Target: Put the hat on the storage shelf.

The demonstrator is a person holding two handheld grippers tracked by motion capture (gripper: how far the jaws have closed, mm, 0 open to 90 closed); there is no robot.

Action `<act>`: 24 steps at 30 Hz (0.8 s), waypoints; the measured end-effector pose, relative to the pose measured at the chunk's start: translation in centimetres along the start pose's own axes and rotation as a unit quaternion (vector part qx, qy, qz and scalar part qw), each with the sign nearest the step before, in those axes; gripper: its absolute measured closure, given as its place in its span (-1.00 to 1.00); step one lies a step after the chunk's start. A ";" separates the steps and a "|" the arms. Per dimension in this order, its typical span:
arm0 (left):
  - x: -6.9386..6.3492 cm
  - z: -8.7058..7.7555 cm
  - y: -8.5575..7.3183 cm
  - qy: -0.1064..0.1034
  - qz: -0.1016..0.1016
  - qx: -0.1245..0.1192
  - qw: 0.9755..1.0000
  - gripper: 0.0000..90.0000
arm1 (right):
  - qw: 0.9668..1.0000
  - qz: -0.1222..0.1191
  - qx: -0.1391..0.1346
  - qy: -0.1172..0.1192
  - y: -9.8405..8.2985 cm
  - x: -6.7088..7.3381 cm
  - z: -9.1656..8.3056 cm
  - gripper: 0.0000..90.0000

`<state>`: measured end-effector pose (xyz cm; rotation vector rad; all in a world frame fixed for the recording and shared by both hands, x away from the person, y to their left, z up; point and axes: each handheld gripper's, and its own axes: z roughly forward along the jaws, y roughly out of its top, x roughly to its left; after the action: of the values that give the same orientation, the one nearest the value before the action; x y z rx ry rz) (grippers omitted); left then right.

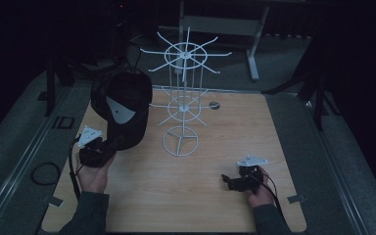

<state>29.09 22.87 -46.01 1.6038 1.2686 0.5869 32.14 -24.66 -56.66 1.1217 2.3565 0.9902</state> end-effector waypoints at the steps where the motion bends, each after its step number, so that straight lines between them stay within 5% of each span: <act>1: -0.1 -0.1 0.0 -0.001 0.000 -0.002 1.000 0.93 | 1.000 0.000 0.000 0.000 0.0 0.0 0.0 -0.74; 24: -0.9 -1.2 0.3 0.011 0.018 -0.032 0.999 0.93 | 1.000 -0.002 0.000 0.002 0.0 0.0 0.0 -0.74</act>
<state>27.90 22.50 -45.07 1.5743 1.2282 0.6627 32.14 -24.65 -56.66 1.1155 2.3607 0.9913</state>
